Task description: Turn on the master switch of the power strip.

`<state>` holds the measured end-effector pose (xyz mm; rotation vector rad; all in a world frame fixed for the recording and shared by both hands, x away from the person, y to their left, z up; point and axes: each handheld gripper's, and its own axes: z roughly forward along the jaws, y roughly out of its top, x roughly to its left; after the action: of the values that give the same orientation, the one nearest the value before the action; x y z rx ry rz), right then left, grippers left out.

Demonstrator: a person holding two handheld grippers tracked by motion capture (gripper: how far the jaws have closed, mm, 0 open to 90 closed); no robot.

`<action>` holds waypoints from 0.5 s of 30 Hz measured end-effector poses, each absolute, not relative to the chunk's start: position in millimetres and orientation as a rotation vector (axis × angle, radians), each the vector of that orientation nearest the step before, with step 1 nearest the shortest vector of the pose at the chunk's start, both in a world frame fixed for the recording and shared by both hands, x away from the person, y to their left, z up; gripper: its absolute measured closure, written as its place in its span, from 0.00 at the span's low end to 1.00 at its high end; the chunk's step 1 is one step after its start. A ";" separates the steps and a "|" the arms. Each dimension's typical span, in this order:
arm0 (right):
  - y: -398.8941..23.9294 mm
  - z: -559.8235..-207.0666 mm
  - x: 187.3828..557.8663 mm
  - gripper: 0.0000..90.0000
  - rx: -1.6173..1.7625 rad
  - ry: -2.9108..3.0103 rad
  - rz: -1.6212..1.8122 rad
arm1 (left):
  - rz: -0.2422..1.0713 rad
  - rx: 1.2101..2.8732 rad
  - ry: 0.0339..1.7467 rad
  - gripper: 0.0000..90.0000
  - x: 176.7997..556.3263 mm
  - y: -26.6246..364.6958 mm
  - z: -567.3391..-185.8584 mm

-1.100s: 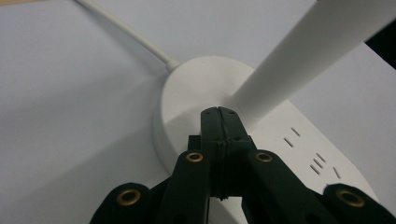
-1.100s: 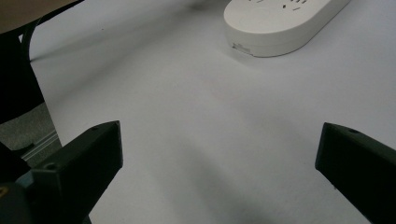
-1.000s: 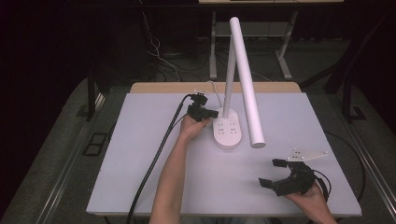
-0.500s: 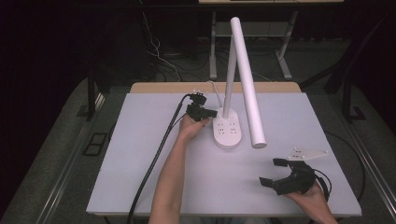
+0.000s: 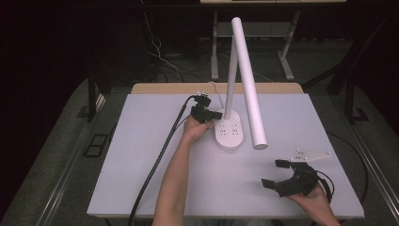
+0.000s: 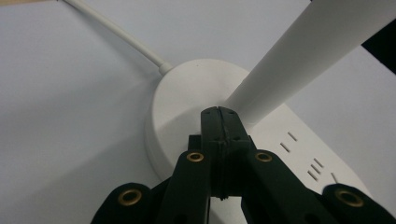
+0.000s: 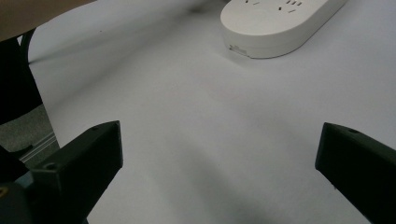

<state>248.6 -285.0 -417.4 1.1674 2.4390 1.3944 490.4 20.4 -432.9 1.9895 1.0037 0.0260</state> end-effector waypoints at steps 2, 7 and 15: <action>-285.3 -416.7 247.7 0.00 1.167 2.437 1.396 | 0.074 1.991 0.992 1.00 488.6 20.0 -433.9; -285.9 -416.4 246.6 0.00 1.156 2.435 1.399 | 0.051 1.913 1.076 1.00 489.1 27.4 -437.4; -284.2 -417.7 249.0 0.00 1.164 2.441 1.383 | 0.096 1.975 1.028 1.00 485.9 23.5 -434.3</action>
<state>249.0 -284.2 -417.7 1.1643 2.4406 1.3835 485.9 23.5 -434.3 1.9753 1.0283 0.0959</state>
